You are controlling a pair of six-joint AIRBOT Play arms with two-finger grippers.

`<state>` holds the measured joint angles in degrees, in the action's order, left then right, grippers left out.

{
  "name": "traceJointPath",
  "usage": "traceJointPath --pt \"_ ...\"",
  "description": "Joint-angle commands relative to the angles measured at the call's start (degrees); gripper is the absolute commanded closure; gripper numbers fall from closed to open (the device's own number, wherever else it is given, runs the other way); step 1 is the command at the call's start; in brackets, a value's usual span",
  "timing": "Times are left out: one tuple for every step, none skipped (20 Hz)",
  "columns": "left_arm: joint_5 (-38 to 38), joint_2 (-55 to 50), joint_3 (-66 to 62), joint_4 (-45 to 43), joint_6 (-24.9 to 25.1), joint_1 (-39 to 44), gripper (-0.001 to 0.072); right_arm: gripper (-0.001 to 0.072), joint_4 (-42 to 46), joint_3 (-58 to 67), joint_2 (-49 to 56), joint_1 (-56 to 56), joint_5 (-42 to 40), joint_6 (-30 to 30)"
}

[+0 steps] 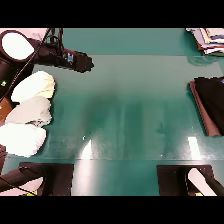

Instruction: Fold the shirts.

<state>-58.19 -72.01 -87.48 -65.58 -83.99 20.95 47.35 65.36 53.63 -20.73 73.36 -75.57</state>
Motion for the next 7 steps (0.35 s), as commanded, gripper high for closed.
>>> traceJointPath --pt "2.29 0.04 -0.02 0.02 0.0 0.0 0.0677 0.0696 -0.61 0.13 -0.48 13.09 -3.08 0.15" --pt "2.78 0.04 -0.02 0.02 0.0 0.0 0.0677 0.0696 -0.59 0.13 -0.48 15.54 -3.43 0.17" --pt "2.97 0.04 -0.02 0.02 -0.02 0.0 0.0677 0.0696 -0.61 0.13 -0.48 17.22 -3.56 0.2" --pt "3.26 0.04 -0.02 0.02 -0.02 0.0 0.0677 0.0696 -0.61 0.11 -0.48 18.62 -3.56 0.17" --pt "3.34 0.04 -0.02 0.02 0.0 0.0 0.0677 0.0696 -0.61 0.13 -0.48 19.43 -3.56 0.17" --pt "3.32 0.04 -0.02 0.02 -0.02 0.0 0.0677 0.0696 -0.63 0.13 -0.48 19.91 -3.48 0.17" --pt "3.32 0.04 -0.02 0.02 0.0 0.0 0.0677 0.0696 -0.68 0.13 -0.48 20.02 -3.39 0.17"
